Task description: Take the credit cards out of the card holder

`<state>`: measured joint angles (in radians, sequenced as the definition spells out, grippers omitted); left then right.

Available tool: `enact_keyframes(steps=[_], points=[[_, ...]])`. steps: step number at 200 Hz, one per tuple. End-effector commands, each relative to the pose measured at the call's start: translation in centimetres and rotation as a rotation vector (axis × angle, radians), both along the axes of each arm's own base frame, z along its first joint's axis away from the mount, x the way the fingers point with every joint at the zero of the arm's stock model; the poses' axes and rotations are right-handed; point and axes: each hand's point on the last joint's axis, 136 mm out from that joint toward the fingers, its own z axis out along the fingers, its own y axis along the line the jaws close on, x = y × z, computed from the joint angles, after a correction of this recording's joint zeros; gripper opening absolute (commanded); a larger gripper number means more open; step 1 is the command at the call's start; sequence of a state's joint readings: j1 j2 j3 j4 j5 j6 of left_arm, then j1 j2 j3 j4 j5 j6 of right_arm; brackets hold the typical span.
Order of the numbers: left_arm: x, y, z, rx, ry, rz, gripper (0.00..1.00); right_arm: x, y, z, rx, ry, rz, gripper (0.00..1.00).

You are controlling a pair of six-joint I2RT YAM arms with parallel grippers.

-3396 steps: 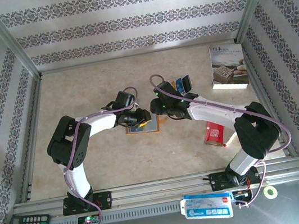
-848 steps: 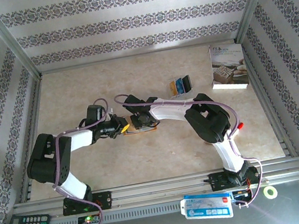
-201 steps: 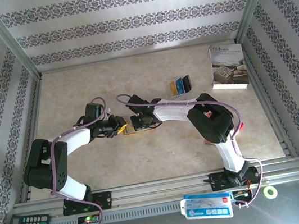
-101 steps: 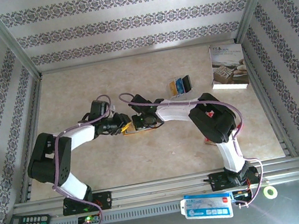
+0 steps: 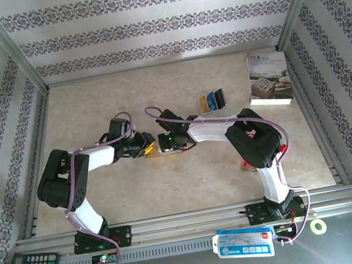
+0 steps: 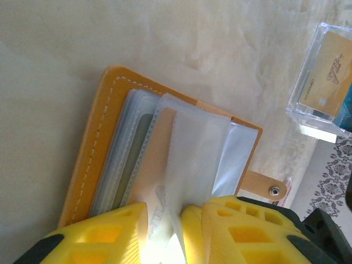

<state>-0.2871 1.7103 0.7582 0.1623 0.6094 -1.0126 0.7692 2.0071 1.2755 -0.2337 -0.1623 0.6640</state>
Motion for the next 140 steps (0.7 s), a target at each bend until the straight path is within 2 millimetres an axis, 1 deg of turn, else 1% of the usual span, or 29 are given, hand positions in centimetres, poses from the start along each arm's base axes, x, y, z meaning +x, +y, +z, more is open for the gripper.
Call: enact_keyframes(steps=[1,39,84,108,140], points=[[0.4,-0.8,-0.2,-0.019,0.008,-0.002,0.3,-0.1,0.5,1.2,0.057,0.0,-0.001,0.1],[0.0,-1.0,-0.8,-0.022,0.026,-0.018,0.21,0.0,0.3,1.6,0.081,-0.007,-0.009,0.1],[0.0,-1.1,-0.5,0.014,0.018,-0.036,0.15,0.0,0.1,1.6,0.087,-0.005,-0.011,0.09],[-0.2,-1.1,-0.1,0.044,0.006,-0.049,0.14,0.1,0.0,1.4,0.079,-0.003,-0.019,0.09],[-0.8,-0.7,-0.4,0.11,0.016,-0.072,0.15,0.2,0.0,1.3,0.081,-0.003,-0.023,0.09]])
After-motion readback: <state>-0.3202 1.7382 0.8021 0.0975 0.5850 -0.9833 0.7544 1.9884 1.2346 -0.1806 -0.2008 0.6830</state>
